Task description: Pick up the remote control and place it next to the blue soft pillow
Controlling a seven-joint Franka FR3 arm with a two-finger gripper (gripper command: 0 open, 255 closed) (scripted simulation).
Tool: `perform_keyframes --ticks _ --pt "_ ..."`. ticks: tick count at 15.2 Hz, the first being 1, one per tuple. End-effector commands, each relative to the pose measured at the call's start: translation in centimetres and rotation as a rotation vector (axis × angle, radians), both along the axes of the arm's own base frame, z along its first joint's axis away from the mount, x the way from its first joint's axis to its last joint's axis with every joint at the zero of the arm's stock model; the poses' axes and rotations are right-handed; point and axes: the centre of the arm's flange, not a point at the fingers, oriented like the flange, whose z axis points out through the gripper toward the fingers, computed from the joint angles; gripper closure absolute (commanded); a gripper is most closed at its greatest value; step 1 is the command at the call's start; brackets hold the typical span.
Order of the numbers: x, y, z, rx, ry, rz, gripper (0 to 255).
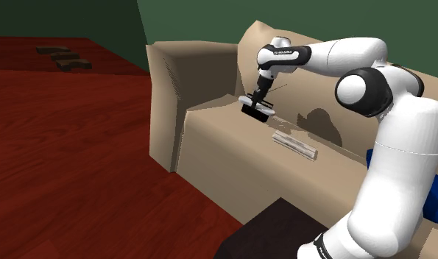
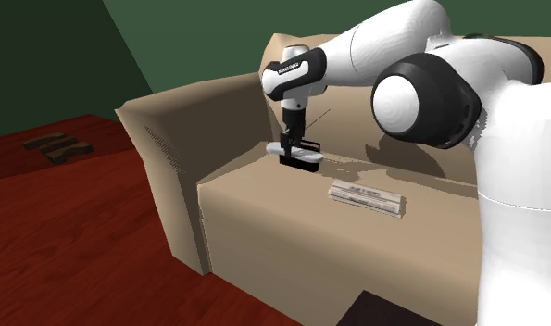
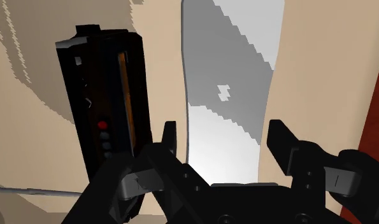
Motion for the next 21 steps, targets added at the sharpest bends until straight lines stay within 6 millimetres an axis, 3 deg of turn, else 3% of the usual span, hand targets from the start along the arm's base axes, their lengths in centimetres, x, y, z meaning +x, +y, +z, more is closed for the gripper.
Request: perform_keyframes --ticks 1,19,21 --pt "0.1 0.0 1.1 0.0 0.0 0.0 255" --pt "0.1 0.0 10.1 0.0 0.0 0.0 255" --pt "-2.5 -0.3 10.1 0.0 0.0 0.0 255"
